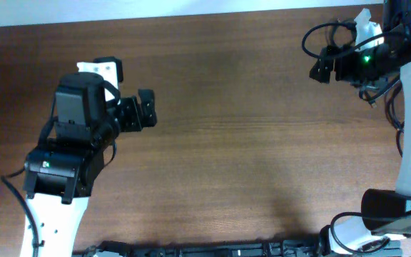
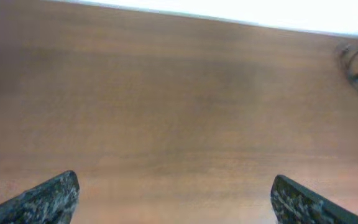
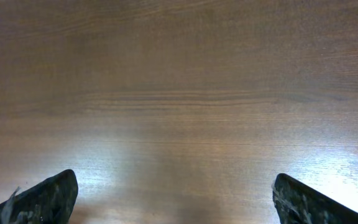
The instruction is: Untangle cables
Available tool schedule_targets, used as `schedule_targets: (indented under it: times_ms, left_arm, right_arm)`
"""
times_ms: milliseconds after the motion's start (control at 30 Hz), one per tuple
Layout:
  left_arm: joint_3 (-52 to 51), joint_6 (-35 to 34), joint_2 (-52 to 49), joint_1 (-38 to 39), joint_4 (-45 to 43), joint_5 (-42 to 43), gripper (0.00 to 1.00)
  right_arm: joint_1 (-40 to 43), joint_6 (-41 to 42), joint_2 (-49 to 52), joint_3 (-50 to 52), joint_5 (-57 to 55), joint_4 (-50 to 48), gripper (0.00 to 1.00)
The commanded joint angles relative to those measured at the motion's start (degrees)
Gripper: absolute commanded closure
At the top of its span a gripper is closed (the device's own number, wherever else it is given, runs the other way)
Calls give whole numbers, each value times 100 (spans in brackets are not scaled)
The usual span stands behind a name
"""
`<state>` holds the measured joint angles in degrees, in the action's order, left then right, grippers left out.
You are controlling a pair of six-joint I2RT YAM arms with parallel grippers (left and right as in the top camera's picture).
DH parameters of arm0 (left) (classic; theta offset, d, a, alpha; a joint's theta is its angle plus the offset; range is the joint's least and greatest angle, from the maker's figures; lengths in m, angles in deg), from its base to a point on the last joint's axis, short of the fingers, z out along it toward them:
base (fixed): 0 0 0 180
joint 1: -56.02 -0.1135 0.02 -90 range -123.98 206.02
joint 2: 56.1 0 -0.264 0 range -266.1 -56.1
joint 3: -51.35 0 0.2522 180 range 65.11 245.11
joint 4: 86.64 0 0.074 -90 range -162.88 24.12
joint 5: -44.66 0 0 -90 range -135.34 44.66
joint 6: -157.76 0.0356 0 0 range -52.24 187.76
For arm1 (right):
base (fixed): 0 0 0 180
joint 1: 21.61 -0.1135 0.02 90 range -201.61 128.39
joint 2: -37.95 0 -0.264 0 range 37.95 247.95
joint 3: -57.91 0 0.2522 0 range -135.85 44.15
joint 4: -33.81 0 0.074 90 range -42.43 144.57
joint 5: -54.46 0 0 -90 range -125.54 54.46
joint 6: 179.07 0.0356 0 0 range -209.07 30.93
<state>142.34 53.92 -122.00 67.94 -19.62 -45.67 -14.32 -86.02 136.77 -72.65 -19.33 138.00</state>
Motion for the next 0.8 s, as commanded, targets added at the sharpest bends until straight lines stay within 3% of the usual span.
schedule_targets:
  times_ms: [0, 100, 267, 500, 767]
  left_arm:
    - [-256, 94, 42, -35, 170, -380, 1]
    - [-809, 354, 289, -37, -44, -378, 1]
    - [-2131, 1117, 1069, -35, -1532, -85, 1]
    - [-3891, 1368, 2310, -37, -3351, -92, 1]
    - [-5259, 1718, 3499, -94, -4800, -87, 1]
  right_arm:
    - [-15, 37, 13, -52, 74, -4, 1]
    - [-15, 37, 13, -52, 72, -4, 1]
    - [-15, 37, 13, -52, 72, -4, 1]
    - [-15, 37, 13, -52, 72, -4, 1]
    - [-15, 37, 13, -52, 72, -4, 1]
